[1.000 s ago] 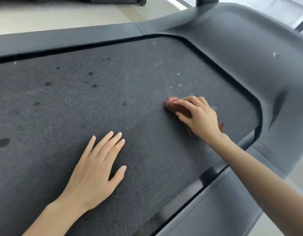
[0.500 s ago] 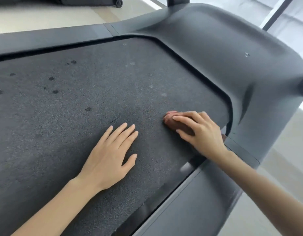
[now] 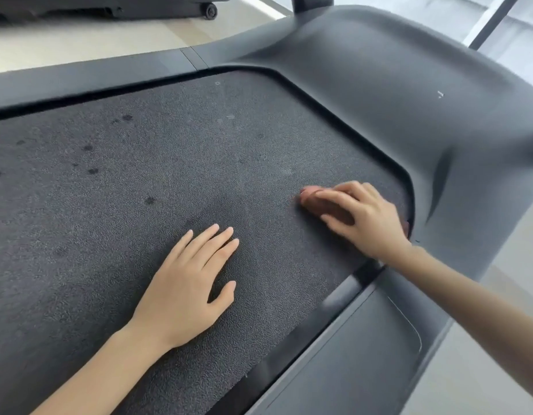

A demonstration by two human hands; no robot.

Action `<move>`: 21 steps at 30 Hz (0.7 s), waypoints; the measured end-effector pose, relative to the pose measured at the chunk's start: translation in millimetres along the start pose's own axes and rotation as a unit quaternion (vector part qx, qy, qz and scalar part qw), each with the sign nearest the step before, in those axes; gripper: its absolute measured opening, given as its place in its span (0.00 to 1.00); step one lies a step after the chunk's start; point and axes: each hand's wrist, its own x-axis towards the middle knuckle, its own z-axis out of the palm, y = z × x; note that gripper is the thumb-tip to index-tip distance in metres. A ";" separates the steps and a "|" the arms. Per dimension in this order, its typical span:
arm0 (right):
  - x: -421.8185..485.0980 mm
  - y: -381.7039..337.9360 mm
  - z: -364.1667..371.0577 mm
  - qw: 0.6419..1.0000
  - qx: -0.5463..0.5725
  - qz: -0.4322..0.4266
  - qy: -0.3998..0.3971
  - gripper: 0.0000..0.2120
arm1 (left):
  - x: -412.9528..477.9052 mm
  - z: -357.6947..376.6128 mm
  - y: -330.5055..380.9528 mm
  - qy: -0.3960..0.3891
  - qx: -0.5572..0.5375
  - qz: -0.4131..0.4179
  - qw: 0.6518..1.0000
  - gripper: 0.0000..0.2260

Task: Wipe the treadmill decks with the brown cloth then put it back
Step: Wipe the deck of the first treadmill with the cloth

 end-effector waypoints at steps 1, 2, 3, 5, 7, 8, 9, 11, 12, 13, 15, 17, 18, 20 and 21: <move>11.2 17.3 0.4 0.999 -0.018 0.048 0.013 0.17 | 0.1 -0.1 -0.2 0.003 -0.001 -0.001 1.000 0.26; 24.5 35.0 3.0 0.992 -0.038 0.117 0.022 0.17 | 0.4 -0.5 -0.6 0.006 -0.002 0.001 1.000 0.26; 38.2 49.7 6.7 0.980 -0.054 0.192 0.026 0.18 | 0.8 -0.9 -1.0 0.009 -0.003 0.002 1.000 0.25; 61.2 59.8 13.9 0.945 -0.073 0.316 0.026 0.18 | 1.1 -1.5 -1.3 0.017 -0.010 0.002 1.000 0.25; 73.3 46.3 20.2 0.936 -0.081 0.342 0.030 0.17 | 0.0 -2.0 -0.8 0.018 -0.012 -0.004 1.000 0.25; 74.5 34.4 22.2 0.943 -0.083 0.321 0.028 0.17 | -0.6 -2.1 -0.2 0.017 -0.013 -0.007 1.000 0.25; 74.0 18.7 24.1 0.955 -0.078 0.285 0.025 0.17 | -0.6 -2.1 -0.1 0.018 -0.013 -0.008 1.000 0.26; 66.4 -21.5 30.5 0.982 -0.068 0.176 0.021 0.17 | -0.7 -3.3 0.0 0.016 -0.010 -0.008 1.000 0.26; 59.1 -42.8 33.6 0.992 -0.056 0.109 0.020 0.17 | -1.5 -4.2 0.2 0.013 -0.007 -0.007 1.000 0.25; 51.1 -61.7 34.5 0.998 -0.042 0.040 0.018 0.16 | -3.4 -5.3 0.1 0.012 -0.004 -0.008 1.000 0.25; 39.5 -74.7 32.5 0.997 -0.029 -0.071 0.016 0.16 | -14.6 -8.7 -2.6 0.002 0.003 -0.016 1.000 0.24; 41.9 -55.1 25.9 0.999 -0.020 -0.038 0.012 0.16 | -38.2 -13.1 -9.5 -0.005 0.020 -0.033 0.999 0.24; 46.9 -40.2 23.7 0.999 -0.019 0.029 0.014 0.17 | -53.8 -16.4 -14.0 -0.003 0.029 -0.048 0.998 0.24; 58.7 -17.6 20.2 0.982 -0.026 0.186 0.005 0.17 | -85.7 -24.2 -21.7 -0.005 0.034 -0.089 0.995 0.25; 63.3 -18.7 20.3 0.973 -0.037 0.228 -0.002 0.18 | -99.7 -27.6 -23.9 -0.006 0.035 -0.111 0.993 0.25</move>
